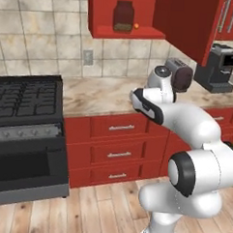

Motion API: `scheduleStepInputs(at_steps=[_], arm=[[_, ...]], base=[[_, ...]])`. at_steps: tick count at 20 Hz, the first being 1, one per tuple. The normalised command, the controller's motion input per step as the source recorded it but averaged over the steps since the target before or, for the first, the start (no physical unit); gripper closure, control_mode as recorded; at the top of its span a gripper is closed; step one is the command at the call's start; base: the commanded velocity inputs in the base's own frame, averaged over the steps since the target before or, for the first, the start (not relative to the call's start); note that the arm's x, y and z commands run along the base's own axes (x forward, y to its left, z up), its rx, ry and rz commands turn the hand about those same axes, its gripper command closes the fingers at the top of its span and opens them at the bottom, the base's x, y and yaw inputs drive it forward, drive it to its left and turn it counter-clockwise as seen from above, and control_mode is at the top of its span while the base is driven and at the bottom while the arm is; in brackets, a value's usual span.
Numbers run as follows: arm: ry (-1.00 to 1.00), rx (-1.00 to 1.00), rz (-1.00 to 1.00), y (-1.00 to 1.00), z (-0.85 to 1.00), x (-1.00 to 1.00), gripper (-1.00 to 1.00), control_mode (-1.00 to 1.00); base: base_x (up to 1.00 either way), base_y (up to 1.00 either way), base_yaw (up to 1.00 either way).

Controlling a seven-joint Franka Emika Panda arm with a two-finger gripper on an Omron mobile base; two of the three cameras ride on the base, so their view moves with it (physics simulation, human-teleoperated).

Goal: Pick the candle and jar from the dining table and place them in the open cabinet. Close the cabinet after placing the objects.

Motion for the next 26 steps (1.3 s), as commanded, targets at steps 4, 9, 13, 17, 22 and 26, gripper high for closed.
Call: scheduleStepInputs(at_steps=[4,9,13,17,22,26], arm=[[0.00,0.00,0.00,0.00,0.00,0.00,1.00,1.00],[0.00,0.00,0.00,0.00,0.00,0.00,1.00,1.00],[0.00,0.00,0.00,0.00,0.00,0.00,1.00,1.00],[0.00,0.00,0.00,0.00,0.00,0.00,1.00,1.00],[0.00,0.00,0.00,0.00,0.00,0.00,1.00,1.00],[0.00,0.00,0.00,0.00,0.00,0.00,1.00,1.00]], base=[[0.36,-0.81,0.25],[0.48,-0.19,0.10],[0.49,0.00,0.05],[0.55,-0.04,0.05],[0.59,-0.05,0.04],[0.55,-0.05,0.04]])
